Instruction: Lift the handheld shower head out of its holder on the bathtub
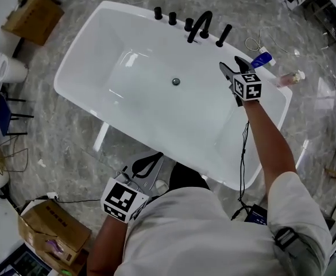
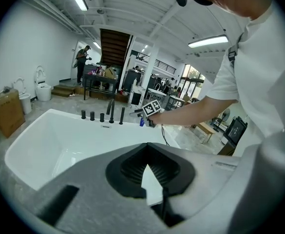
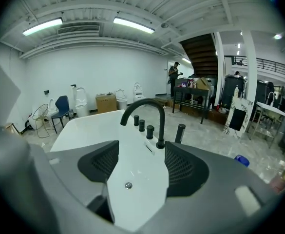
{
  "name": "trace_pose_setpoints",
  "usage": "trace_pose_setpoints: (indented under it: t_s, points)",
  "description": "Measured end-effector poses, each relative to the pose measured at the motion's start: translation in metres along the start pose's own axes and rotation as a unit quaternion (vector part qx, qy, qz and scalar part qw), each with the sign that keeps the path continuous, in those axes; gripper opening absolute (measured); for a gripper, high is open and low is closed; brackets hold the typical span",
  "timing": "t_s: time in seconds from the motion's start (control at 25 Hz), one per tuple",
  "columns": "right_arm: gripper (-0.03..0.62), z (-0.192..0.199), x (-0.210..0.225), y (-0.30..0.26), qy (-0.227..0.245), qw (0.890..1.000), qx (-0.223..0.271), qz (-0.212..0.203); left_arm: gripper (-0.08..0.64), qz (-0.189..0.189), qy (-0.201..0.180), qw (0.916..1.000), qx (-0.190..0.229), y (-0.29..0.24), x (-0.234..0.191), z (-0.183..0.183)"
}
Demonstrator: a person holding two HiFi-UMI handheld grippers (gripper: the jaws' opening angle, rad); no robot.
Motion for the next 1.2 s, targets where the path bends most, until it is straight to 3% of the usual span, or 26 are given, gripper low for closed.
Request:
trace_pose_setpoints:
  t_s: [0.32,0.48,1.2]
  points:
    - [0.301,0.011,0.061,-0.061,-0.052,0.998,-0.005,0.032,0.006,-0.003,0.021,0.9996,-0.016,-0.032,-0.027,0.0]
    - [0.301,0.016,0.088,-0.084,-0.074,0.996,-0.011,0.042,0.006,0.014,0.028,0.9993,-0.02,-0.05,-0.03,-0.003]
    - [0.296,0.027,0.165,-0.174,-0.099,0.992,-0.025,0.069,0.006,0.042,0.048,0.9961,-0.062,-0.116,-0.055,0.001]
Point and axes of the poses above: the fingertips, and each gripper's own axes: y backward along the fingers, x to its right, z out of its underside, the point moved 8 cm from there along y, backward along the fingers, and after that the axes turned 10 degrees about -z, right-handed, at the moved point
